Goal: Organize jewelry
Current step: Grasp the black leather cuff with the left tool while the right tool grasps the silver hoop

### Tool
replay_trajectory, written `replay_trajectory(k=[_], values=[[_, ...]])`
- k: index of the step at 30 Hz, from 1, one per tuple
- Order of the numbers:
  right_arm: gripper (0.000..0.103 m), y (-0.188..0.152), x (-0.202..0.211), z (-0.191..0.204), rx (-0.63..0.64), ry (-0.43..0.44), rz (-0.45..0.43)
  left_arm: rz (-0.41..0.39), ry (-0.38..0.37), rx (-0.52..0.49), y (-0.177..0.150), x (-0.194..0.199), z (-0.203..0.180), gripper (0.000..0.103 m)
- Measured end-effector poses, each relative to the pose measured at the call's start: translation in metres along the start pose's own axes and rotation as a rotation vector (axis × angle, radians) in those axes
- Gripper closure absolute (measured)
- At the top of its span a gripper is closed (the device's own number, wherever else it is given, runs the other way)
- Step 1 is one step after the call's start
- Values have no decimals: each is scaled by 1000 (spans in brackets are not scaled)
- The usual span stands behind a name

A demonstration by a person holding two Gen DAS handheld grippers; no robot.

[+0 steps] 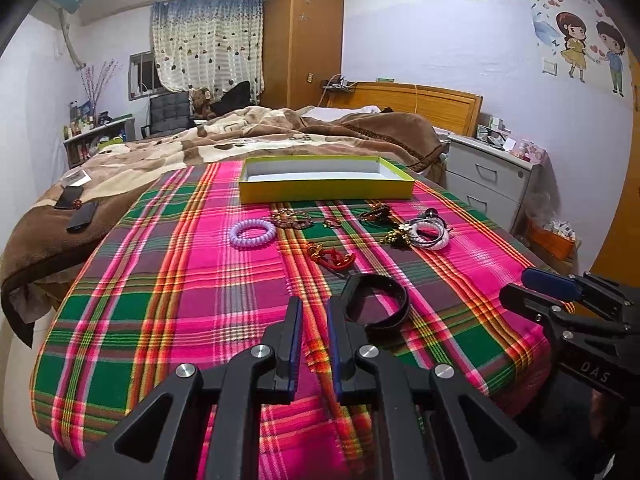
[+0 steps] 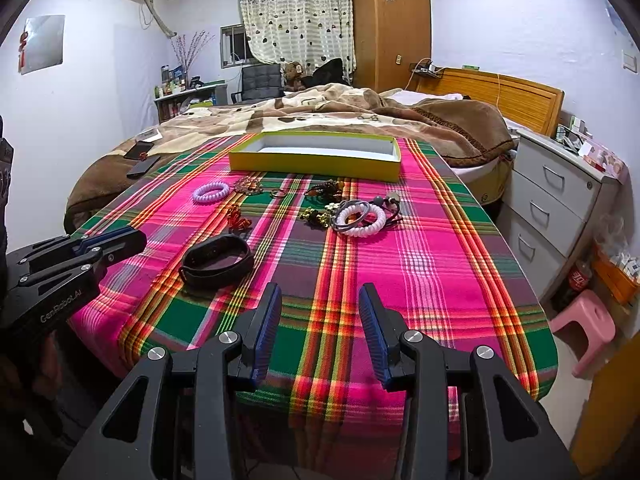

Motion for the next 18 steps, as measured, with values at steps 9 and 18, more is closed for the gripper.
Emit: replay_trajectory(k=[9, 18], values=[[62, 11, -17, -14, -17, 4, 6, 27, -78, 0, 11, -20, -13, 79], [62, 22, -47, -29, -39, 3, 32, 91, -98, -13, 7, -47, -23, 79]])
Point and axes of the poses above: each gripper's, at about its wrist camera, not at the fingertips, and x roughly against the way its jaws point, z to its left, y to its top, the point moved 8 cm from there along -x, roughly the way its jaws point, and after that the axes turned 5 degrees about -z, right-handed, at the moved point
